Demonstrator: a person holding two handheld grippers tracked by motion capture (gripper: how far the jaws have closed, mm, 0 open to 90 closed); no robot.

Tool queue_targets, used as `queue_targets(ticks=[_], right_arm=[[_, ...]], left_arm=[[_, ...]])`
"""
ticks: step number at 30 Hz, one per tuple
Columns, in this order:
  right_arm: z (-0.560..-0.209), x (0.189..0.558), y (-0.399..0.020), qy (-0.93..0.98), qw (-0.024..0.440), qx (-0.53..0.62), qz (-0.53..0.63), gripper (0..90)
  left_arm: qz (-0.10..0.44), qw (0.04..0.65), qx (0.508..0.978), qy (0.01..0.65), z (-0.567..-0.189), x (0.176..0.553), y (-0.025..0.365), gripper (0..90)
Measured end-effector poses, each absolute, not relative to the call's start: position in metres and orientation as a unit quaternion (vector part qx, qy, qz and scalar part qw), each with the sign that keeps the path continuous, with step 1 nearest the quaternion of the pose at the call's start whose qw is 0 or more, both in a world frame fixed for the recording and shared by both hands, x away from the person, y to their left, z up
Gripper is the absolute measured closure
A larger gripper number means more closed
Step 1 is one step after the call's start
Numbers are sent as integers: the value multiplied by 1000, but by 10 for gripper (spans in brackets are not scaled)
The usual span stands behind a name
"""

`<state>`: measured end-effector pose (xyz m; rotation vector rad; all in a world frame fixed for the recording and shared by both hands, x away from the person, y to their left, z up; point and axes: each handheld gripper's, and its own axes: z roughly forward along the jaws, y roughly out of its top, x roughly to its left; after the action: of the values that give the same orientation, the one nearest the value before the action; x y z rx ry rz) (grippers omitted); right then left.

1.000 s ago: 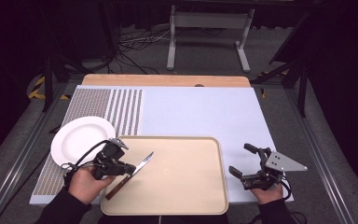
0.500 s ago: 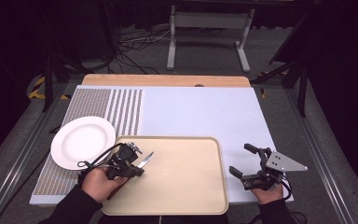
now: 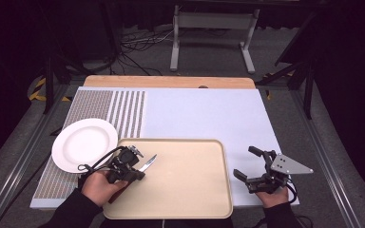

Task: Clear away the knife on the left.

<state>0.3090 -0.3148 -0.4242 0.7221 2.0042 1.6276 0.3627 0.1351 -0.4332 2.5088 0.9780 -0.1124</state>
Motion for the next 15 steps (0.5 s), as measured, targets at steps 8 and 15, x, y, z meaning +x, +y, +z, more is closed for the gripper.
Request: queue_targets(ticks=[8,15], right_arm=[[-424,309,-314,728,228,264,590,18],[-425,309,-314,729,225,264,590,18]], left_arm=[[-36,222,906,358,-433,362,144,899],[-30,221,903,367,-433,362,152,899]])
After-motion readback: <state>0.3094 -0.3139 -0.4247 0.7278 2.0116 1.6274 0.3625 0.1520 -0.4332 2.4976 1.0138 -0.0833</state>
